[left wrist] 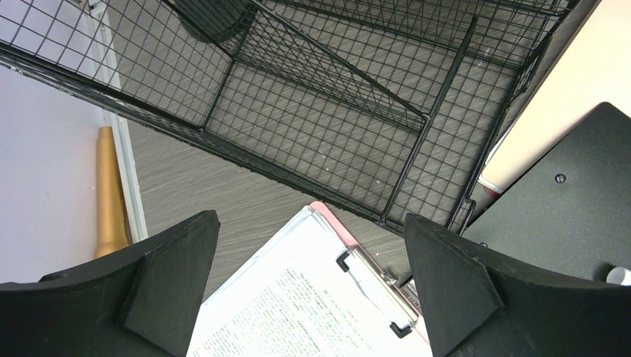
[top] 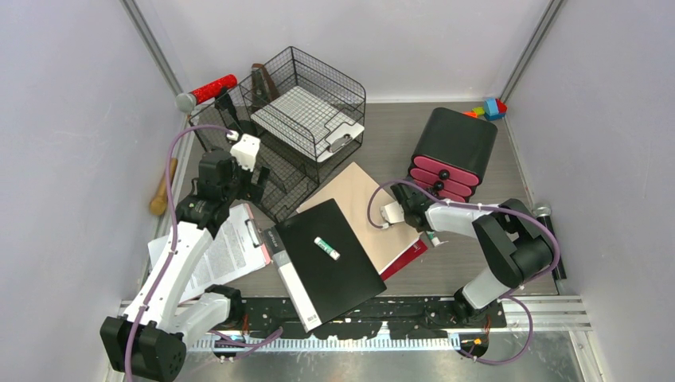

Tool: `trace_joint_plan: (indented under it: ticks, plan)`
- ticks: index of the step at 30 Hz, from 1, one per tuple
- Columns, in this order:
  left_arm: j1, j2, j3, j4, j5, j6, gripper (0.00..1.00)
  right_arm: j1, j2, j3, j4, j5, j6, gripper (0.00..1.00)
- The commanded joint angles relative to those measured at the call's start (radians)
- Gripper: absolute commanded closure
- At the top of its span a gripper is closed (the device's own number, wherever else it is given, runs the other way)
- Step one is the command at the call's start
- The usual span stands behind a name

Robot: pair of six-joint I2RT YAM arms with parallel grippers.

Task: Organize the desk
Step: Open the drawer in the storage box.

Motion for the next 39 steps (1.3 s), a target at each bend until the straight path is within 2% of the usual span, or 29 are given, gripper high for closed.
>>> trace_joint_plan:
  ticks: [1,7,12,30,39]
  plan:
    - [0.006,-0.003,0.015,0.045,0.011,-0.004,0.01,-0.015,0.031,-0.014,0.036,0.029,-0.054,0.77]
    - [0.007,0.001,0.016,0.047,0.011,-0.003,0.01,-0.009,0.021,-0.013,0.013,0.033,-0.04,0.91]
    - [0.008,0.006,0.018,0.048,0.014,-0.003,0.01,0.034,-0.01,-0.006,-0.055,0.026,0.019,0.95]
    - [0.008,-0.014,0.02,0.038,0.02,-0.01,0.01,0.227,-0.11,0.005,-0.255,0.02,0.258,0.96]
    - [0.009,-0.034,0.017,0.032,0.028,-0.014,0.01,0.333,-0.14,0.004,-0.325,0.026,0.386,0.92]
